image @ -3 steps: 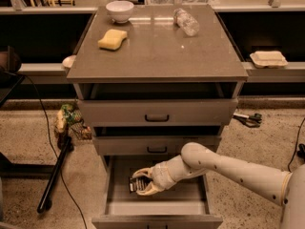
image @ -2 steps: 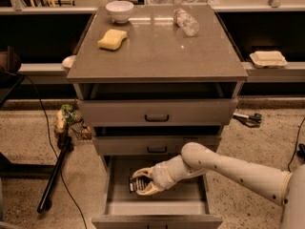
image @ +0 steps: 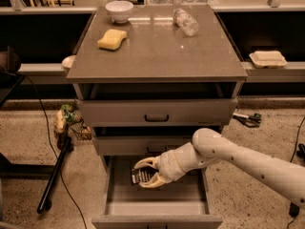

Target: Pick rxbar chocolate from bottom drawer and place on counter

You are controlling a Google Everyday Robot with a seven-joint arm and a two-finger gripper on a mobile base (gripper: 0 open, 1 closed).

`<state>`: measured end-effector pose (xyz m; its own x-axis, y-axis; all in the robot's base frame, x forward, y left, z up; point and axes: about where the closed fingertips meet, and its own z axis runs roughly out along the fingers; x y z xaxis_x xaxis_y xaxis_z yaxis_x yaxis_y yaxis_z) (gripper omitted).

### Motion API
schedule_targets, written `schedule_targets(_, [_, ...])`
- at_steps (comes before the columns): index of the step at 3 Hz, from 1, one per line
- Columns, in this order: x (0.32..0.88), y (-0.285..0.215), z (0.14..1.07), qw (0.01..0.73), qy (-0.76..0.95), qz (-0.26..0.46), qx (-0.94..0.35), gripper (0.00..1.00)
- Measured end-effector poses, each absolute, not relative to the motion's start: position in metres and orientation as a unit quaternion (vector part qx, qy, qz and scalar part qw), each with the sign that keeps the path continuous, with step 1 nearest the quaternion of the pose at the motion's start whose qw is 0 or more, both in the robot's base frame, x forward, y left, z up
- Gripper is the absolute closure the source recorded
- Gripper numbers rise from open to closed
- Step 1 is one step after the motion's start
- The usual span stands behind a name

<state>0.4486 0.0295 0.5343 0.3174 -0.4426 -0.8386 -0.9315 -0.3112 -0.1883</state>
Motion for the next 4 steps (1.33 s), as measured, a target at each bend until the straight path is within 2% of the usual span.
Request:
schedule_targets(2, [0.431, 0.018, 0.623, 0.340, 0.465, 0.301, -0.759, 1.00])
schedule_targets(4, [0.438, 0.012, 0.647, 0.340, 0.463, 0.307, -0.759, 1.00])
